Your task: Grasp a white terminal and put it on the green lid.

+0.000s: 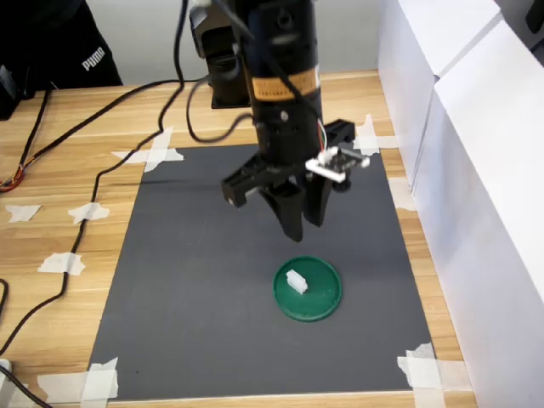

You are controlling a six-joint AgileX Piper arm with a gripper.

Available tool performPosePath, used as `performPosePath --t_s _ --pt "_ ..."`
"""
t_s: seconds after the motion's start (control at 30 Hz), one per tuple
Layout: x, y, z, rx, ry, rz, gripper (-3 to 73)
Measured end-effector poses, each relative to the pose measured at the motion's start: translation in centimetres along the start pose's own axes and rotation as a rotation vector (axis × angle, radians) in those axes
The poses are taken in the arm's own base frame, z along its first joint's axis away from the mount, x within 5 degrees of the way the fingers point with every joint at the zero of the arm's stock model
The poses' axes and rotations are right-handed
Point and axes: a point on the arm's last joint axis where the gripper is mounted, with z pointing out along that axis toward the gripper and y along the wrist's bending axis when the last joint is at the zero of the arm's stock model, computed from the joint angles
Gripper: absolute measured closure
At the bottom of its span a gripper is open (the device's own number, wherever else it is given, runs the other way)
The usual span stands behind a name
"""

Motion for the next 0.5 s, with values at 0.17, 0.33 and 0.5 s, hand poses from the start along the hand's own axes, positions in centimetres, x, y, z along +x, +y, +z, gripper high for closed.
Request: performPosePath --t_s 0.17,0.33,0.5 --pt "2.0 0.3 -4.1 0.03 -0.09 0.037 67.9" --pt "5.9 0.1 -8.0 0.062 -0.199 0.15 70.7" --pt "9.9 0.7 -10.8 0.127 -0.307 0.244 71.0"
